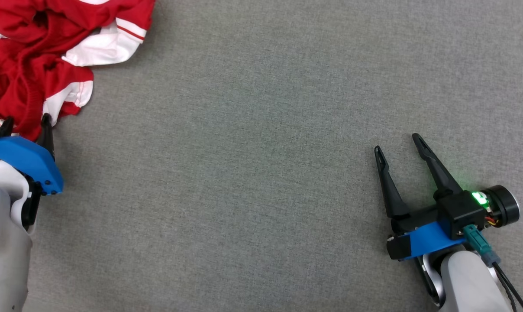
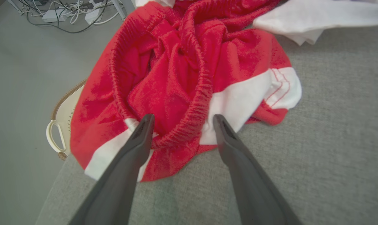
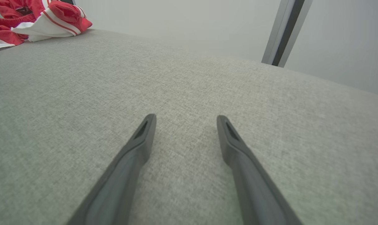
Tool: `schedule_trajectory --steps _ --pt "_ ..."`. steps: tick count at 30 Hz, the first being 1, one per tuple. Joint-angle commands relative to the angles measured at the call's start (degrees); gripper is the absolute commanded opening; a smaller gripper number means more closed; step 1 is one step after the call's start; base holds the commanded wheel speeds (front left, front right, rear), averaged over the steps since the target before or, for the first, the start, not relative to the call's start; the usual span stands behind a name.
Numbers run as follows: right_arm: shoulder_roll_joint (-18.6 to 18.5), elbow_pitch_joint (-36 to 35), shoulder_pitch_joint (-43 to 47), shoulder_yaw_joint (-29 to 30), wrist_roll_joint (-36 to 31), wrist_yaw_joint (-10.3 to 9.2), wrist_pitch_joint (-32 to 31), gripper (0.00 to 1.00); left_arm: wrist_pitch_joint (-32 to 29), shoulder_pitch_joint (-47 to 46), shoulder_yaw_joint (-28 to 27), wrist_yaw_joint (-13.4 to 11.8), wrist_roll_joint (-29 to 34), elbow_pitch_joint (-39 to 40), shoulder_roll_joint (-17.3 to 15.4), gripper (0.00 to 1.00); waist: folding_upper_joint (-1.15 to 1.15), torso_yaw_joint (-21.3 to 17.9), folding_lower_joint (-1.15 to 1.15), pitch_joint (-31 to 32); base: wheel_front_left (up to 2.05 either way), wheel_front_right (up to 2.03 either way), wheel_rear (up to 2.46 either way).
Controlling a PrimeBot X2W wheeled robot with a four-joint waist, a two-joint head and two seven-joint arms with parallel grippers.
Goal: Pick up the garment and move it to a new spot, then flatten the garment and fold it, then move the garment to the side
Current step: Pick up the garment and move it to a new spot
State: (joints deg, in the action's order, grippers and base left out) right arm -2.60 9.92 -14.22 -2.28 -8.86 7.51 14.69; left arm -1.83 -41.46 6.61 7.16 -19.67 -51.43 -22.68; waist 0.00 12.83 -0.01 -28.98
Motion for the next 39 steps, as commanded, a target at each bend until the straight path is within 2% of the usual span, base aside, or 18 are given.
schedule_trajectory --steps 1,2,3,4,5,6,13,17,24,27,31,35,39 --pt "-0.5 1.6 -0.7 0.3 -0.1 -0.03 -0.2 1.00 0.1 -1.2 1.0 0.3 0.6 -0.7 -0.7 1.00 0.00 -0.1 0.01 -0.3 0.00 0.00 0.00" --pt "-0.5 1.6 -0.7 0.2 0.0 -0.03 -0.2 1.00 -0.3 -1.4 1.8 0.4 1.1 -1.4 -0.9 1.00 0.00 -0.3 0.01 -0.5 0.00 0.00 0.00" --pt "-0.5 1.8 -0.7 0.1 0.0 -0.03 -0.2 1.00 -0.8 -1.6 2.9 0.4 1.6 -2.0 -1.1 0.82 0.00 -0.4 0.01 -0.6 0.00 0.00 0.00" --pt "-0.5 1.9 -0.7 0.2 0.0 -0.03 -0.2 1.00 -1.2 -1.9 3.8 0.4 2.2 -2.6 -1.5 0.49 0.00 -0.5 0.01 -0.7 0.00 0.00 0.00" --pt "-0.6 2.0 -0.7 0.3 0.1 -0.05 -0.2 1.00 -1.4 -2.1 4.6 0.4 2.4 -3.1 -1.7 0.32 0.00 -0.6 0.01 -0.7 0.00 0.00 0.00" --pt "-0.6 2.2 -0.7 0.4 0.2 -0.06 -0.2 1.00 -1.2 -2.3 5.0 0.3 2.2 -3.3 -1.7 0.00 0.00 -0.6 0.01 -0.7 0.00 0.00 0.00" --pt "-0.7 3.2 -0.4 1.1 1.7 -0.07 0.1 1.00 0.3 -2.4 6.7 0.3 -3.2 -2.1 -2.3 0.00 0.00 -0.8 0.01 1.6 0.00 0.00 0.00" --pt "-0.5 4.0 0.3 1.2 3.1 -0.04 0.4 1.00 0.3 -1.3 7.5 0.3 -9.9 2.7 -3.9 0.00 0.00 -0.9 0.01 4.9 0.00 0.00 0.00" --pt "-0.4 5.4 2.7 2.7 6.4 -0.03 0.5 1.00 -3.5 1.2 10.4 0.3 -18.9 17.9 -11.2 0.00 0.00 -1.6 0.01 12.3 0.00 0.00 0.00" --pt "-0.4 5.6 4.3 3.6 8.0 -0.03 0.5 1.00 -5.8 1.8 11.1 0.3 -20.6 25.4 -14.6 0.00 0.00 -2.5 0.01 15.7 0.00 0.00 0.00" --pt "-0.4 6.0 6.4 4.5 10.0 -0.03 0.5 1.00 -10.0 1.4 12.1 0.3 -21.5 35.1 -16.8 0.00 0.00 -4.4 0.01 19.8 0.00 0.00 0.00" --pt "-0.4 6.3 8.4 5.5 11.4 -0.03 0.5 1.00 -15.0 0.0 13.4 -0.5 -22.9 44.3 -16.1 0.00 0.00 -7.1 0.01 22.7 0.00 0.00 0.00" --pt "-0.4 6.6 9.7 6.7 12.5 -0.03 0.5 1.00 -19.2 -2.8 15.3 -2.3 -25.1 50.8 -11.9 0.00 0.00 -10.2 0.01 24.4 0.00 0.00 0.00"
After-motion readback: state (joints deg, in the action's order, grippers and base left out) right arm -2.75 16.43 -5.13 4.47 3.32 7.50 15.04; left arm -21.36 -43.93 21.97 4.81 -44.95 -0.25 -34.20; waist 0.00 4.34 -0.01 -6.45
